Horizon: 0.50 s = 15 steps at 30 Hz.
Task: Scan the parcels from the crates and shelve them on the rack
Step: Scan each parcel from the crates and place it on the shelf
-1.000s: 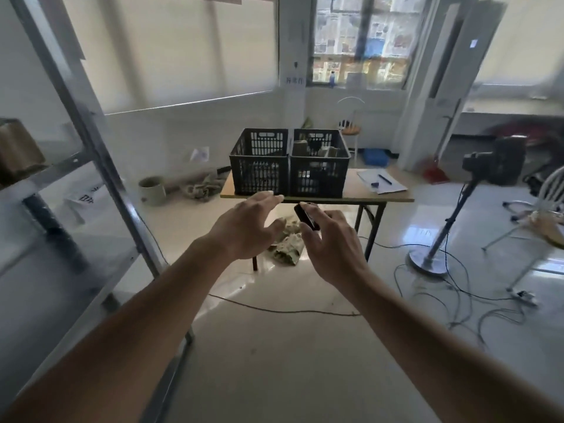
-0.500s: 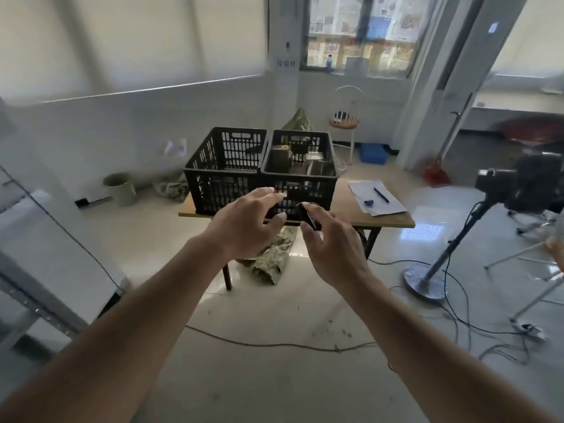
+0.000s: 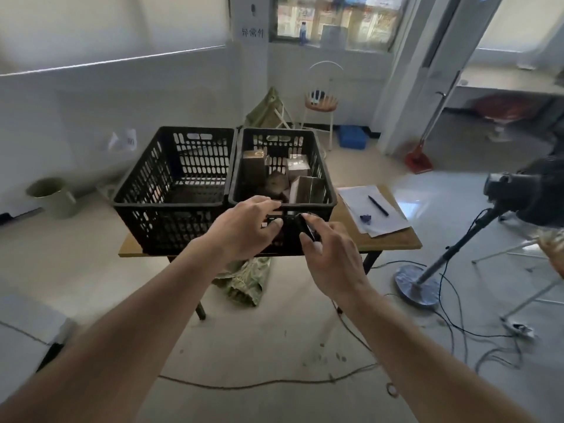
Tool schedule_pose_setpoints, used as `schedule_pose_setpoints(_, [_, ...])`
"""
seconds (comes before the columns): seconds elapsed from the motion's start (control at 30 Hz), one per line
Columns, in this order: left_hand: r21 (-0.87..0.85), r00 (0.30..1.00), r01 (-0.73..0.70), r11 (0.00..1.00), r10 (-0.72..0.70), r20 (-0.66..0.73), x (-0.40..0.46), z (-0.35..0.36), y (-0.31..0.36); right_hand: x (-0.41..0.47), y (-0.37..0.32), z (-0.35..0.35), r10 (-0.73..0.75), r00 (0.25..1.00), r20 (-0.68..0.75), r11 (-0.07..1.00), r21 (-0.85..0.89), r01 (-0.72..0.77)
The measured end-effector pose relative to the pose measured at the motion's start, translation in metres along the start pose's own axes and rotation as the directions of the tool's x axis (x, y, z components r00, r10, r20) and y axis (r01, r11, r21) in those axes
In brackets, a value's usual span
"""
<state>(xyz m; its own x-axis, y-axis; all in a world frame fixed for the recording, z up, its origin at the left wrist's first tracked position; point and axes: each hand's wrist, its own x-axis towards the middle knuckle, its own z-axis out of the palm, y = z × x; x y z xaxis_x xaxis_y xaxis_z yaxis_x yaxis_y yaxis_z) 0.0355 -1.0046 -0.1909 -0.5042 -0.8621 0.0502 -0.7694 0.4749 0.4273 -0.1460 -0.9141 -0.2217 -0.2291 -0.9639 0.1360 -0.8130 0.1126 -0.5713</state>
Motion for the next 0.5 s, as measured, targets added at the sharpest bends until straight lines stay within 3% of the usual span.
schedule_pose_setpoints(0.23, [0.002,0.998,0.051,0.999,-0.051,0.027,0.114,0.005,-0.039,0.112,0.024,0.023,0.002,0.999,0.036,0.999,0.044,-0.004])
schedule_pose_setpoints(0.5, [0.019,0.97,0.222,0.975,-0.222,0.102,0.235,0.039,-0.069,0.258,0.071,0.045,-0.066,0.996,0.062,0.994,0.096,0.06])
